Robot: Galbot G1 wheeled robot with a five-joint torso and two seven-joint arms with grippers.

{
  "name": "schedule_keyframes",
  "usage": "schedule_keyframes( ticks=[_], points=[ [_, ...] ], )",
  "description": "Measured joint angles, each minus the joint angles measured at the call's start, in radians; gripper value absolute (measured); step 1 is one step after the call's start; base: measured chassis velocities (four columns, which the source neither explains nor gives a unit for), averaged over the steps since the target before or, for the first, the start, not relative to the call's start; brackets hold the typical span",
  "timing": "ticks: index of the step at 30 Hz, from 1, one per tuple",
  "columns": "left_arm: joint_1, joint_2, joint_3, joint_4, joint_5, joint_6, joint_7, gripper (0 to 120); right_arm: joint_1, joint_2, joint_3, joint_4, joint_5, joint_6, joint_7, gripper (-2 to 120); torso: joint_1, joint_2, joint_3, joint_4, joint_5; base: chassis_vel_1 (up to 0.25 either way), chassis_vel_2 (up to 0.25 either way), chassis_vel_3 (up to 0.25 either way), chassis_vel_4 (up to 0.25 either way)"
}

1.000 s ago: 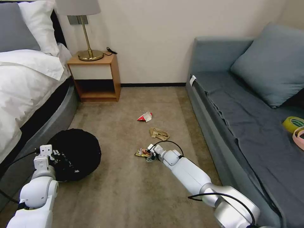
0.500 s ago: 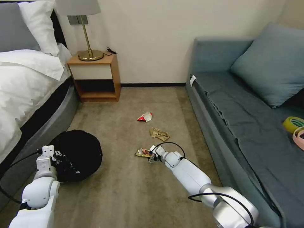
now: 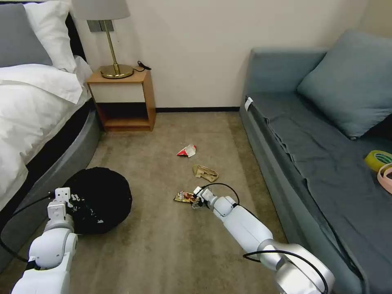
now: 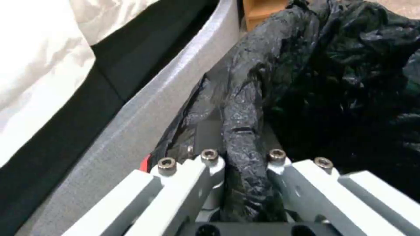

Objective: Pick up the trash bin, then pick up the garbage on the floor and place it into the trash bin.

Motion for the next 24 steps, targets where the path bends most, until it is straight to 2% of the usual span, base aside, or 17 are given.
schedule_keyframes(
  ticks=[2,4,5,6,7,8,9,12,15,18,24],
  points=[
    [0.001,0.005,-0.007,-0.009,-0.007,0.004,0.0,4,-0.017,-0.031,0.001,0.127,0.119,-0.075,0.019,100,0.0,0.0,0.0,0.0,0.0,0.0,0.0,0.0,0.0],
    [0.001,0.005,-0.007,-0.009,-0.007,0.004,0.0,4,-0.017,-0.031,0.001,0.127,0.119,-0.075,0.019,100,0.0,0.0,0.0,0.0,0.0,0.0,0.0,0.0,0.0],
    [0.002,0.01,-0.014,-0.016,-0.015,0.008,-0.001,4,-0.03,-0.053,0.01,0.236,0.233,-0.15,0.042,100,0.0,0.0,0.0,0.0001,0.0001,0.0,0.0,0.0,0.0],
    [0.002,0.011,-0.015,-0.018,-0.017,0.008,-0.001,4,-0.031,-0.055,0.013,0.25,0.25,-0.16,0.046,100,0.0,0.0,0.0,0.0002,0.0,0.0,0.0,0.0,0.0],
    [0.002,0.014,-0.02,-0.023,-0.022,0.012,-0.001,4,-0.04,-0.07,0.028,0.311,0.33,-0.201,0.067,100,0.0,0.0,0.0,0.0001,0.0001,0.0,0.0,0.0,0.0],
    [0.002,0.014,-0.02,-0.023,-0.022,0.012,-0.001,4,-0.04,-0.07,0.028,0.311,0.33,-0.201,0.067,100,0.0,0.0,0.0,0.0001,0.0001,0.0,0.0,0.0,0.0],
    [0.002,0.018,-0.024,-0.029,-0.029,0.015,-0.001,4,-0.047,-0.087,0.044,0.376,0.405,-0.238,0.095,100,0.0,0.0,0.0,0.0001,0.0,0.0,0.0,0.0,0.0],
    [0.003,0.025,-0.032,-0.039,-0.041,0.019,-0.001,4,-0.069,-0.135,0.062,0.504,0.53,-0.291,0.147,100,0.0,0.0,0.0,0.0001,0.0,0.0,0.0,0.0,0.0],
    [0.003,0.027,-0.033,-0.042,-0.046,0.02,0.0,4,-0.086,-0.165,0.07,0.565,0.563,-0.305,0.161,100,0.0,0.0,0.0,0.0,-0.0001,0.0,0.0,0.0,0.0],
    [0.0,0.031,-0.035,-0.047,-0.05,0.023,0.001,4,-0.128,-0.227,0.098,0.671,0.636,-0.341,0.193,100,0.0,0.0,0.0,0.0,0.0001,0.0,0.0,0.0,0.0],
    [-0.006,0.03,-0.032,-0.052,-0.049,0.029,0.003,4,-0.182,-0.289,0.153,0.763,0.719,-0.37,0.22,100,0.0,0.0,0.0,-0.0001,0.0001,0.0,0.0,0.0,0.0]
  ],
)
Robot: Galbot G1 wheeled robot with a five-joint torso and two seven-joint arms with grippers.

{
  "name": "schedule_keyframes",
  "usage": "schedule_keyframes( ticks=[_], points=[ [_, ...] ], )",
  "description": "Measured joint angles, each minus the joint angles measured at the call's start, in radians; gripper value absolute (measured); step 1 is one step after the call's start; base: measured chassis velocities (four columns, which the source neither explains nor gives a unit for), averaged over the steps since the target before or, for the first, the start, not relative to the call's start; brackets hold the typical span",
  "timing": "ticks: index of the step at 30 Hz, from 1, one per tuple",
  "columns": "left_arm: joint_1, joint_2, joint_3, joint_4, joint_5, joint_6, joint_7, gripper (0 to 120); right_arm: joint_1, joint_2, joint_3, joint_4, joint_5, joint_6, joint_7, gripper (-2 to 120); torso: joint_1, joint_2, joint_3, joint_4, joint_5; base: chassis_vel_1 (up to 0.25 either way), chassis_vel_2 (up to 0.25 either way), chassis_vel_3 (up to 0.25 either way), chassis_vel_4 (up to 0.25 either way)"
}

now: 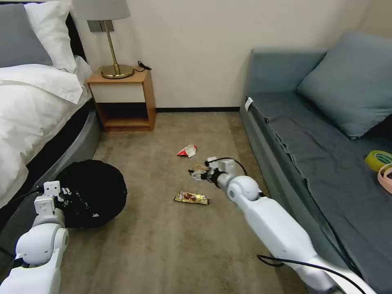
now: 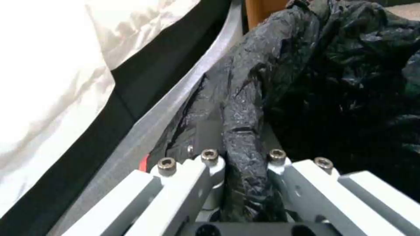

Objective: Pick up the trash bin, then pick up the garbage on the floor and place it into the trash bin.

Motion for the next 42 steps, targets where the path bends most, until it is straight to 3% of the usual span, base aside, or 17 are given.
schedule_keyframes(
  ticks=[8,42],
  points=[
    [0.008,-0.01,0.008,-0.026,0.012,0.01,0.001,4,-0.112,-0.114,0.064,0.146,0.087,-0.023,0.014,100,0.0,0.0,0.0,-0.0001,0.0,0.0,0.0,0.0,0.0],
    [0.047,-0.028,0.005,-0.056,0.033,0.003,0.005,4,-0.141,-0.116,0.049,0.168,0.082,-0.014,-0.007,100,0.0,0.0,0.0,0.0001,-0.0002,0.0,0.0,0.0,0.0]
  ],
)
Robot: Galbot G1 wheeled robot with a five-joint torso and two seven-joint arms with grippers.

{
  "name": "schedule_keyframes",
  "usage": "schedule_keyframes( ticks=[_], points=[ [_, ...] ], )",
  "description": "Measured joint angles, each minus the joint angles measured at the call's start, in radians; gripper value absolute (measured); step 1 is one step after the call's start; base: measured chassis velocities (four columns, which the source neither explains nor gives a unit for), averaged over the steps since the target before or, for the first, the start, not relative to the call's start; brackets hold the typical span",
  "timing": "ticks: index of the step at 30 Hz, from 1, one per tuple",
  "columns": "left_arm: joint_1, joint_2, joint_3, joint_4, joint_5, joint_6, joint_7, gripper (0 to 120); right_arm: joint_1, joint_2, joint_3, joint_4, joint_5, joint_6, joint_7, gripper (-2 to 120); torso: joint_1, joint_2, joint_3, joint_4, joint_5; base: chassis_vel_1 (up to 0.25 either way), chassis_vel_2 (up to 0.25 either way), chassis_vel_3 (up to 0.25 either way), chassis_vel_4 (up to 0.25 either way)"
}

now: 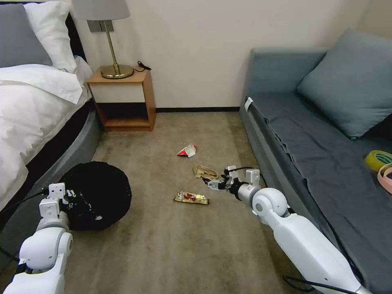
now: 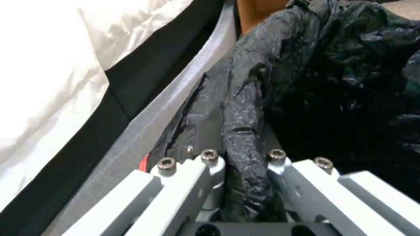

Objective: Pick up the trash bin, then pick up the garbage on the floor and place it into the trash bin.

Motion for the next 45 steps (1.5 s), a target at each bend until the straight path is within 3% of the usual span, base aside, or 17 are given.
schedule_keyframes(
  ticks=[45],
  points=[
    [-0.027,-0.001,0.011,0.04,0.004,-0.009,0.005,4,0.04,0.063,-0.033,-0.078,-0.033,0.018,-0.029,100,0.0,0.0,0.0,0.0,0.0,-0.046,0.046,0.048,-0.046]
  ],
)
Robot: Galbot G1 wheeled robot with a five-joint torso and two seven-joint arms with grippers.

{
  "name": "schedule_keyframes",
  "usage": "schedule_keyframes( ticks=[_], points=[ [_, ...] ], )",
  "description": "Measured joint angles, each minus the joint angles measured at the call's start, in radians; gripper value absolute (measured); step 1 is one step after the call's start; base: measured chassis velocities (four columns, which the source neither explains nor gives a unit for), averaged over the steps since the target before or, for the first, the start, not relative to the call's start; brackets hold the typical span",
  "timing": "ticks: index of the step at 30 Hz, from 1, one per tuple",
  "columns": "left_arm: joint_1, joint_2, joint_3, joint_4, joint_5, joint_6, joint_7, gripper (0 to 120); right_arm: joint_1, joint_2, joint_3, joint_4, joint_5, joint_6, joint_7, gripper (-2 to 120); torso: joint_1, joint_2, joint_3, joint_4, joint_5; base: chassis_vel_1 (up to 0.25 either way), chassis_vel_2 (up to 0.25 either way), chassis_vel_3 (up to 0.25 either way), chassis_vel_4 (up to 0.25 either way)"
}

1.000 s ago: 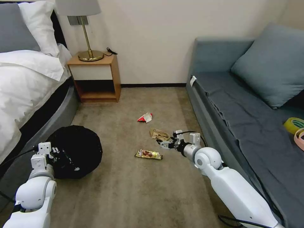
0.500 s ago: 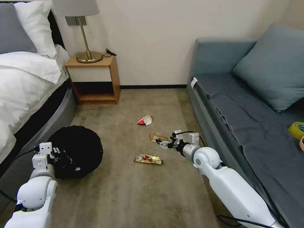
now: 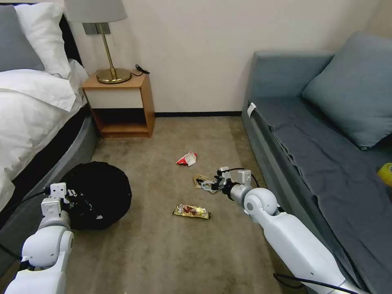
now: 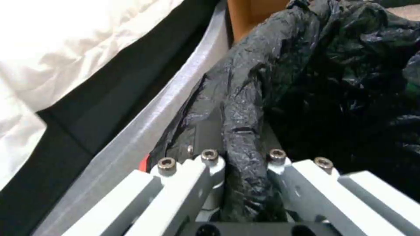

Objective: Pick up the trash bin, then pick up the garbage on the floor and place it into the trash bin.

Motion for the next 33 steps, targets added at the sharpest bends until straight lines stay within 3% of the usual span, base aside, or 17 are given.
schedule_keyframes(
  ticks=[33],
  points=[
    [0.001,-0.009,0.01,0.005,0.013,-0.008,0.006,4,0.017,-0.007,-0.025,-0.016,-0.026,0.005,-0.019,100,0.0,0.0,0.0,-0.0001,0.0,-0.082,0.086,0.09,-0.085]
  ],
)
